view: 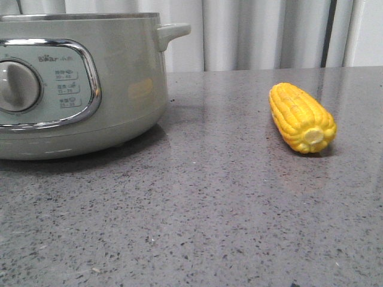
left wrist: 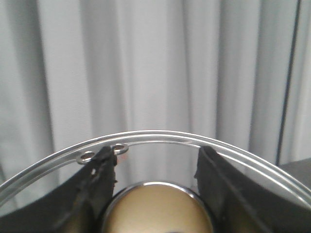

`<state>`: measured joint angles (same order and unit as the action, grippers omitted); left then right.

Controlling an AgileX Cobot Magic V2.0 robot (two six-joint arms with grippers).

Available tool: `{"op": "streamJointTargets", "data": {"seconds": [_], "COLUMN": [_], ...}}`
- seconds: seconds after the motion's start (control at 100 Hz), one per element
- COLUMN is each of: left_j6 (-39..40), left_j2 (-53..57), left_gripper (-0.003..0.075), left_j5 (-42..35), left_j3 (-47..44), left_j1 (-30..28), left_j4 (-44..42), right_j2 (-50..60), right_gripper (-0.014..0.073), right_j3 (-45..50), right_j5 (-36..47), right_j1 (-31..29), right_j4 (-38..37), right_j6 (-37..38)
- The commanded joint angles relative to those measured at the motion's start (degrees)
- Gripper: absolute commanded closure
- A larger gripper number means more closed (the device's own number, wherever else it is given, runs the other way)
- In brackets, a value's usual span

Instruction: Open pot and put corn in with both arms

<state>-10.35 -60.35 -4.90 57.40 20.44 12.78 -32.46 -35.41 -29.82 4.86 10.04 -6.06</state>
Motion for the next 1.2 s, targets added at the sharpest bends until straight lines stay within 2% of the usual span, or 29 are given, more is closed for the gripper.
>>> {"op": "streamJointTargets", "data": {"seconds": [0.0, 0.17, 0.29, 0.41, 0.6, 0.82, 1.19], "left_j6": [-0.35, -0.35, -0.35, -0.06, -0.06, -0.06, 0.42], "left_j2": [5.24, 10.47, 11.51, 11.39, 9.43, 5.5, -1.48], "left_gripper": [0.0534, 0.0534, 0.0534, 0.0534, 0.0534, 0.0534, 0.0534], "left_j5": [-3.49, 3.66, 3.11, 0.14, -2.48, -2.94, -7.51], "left_j3": [2.68, 2.05, -0.67, -4.59, -11.04, -17.01, -22.24], "left_j1": [-4.82, -19.84, -32.22, -38.9, -41.43, -41.54, -41.54], "left_j4": [0.0, 0.0, -1.31, -0.81, 0.3, 1.72, 1.72], "right_j2": [-0.54, -0.54, -0.54, -0.54, -0.54, -0.54, -0.54], "right_gripper": [0.0028, 0.0028, 0.0028, 0.0028, 0.0028, 0.0028, 0.0028], "right_j3": [-2.22, -2.22, -2.22, -2.22, -2.22, -2.22, -2.22], "right_j5": [3.97, 4.34, 4.43, 4.96, 5.09, 4.54, 4.38], "right_j1": [0.2, 0.2, 0.2, 0.2, 0.2, 0.2, 0.2], "right_j4": [-0.36, -0.25, -0.25, -0.25, -0.25, -0.25, -0.25], "right_j6": [-0.58, -0.58, -0.58, -0.58, -0.58, -0.58, -0.58]}}
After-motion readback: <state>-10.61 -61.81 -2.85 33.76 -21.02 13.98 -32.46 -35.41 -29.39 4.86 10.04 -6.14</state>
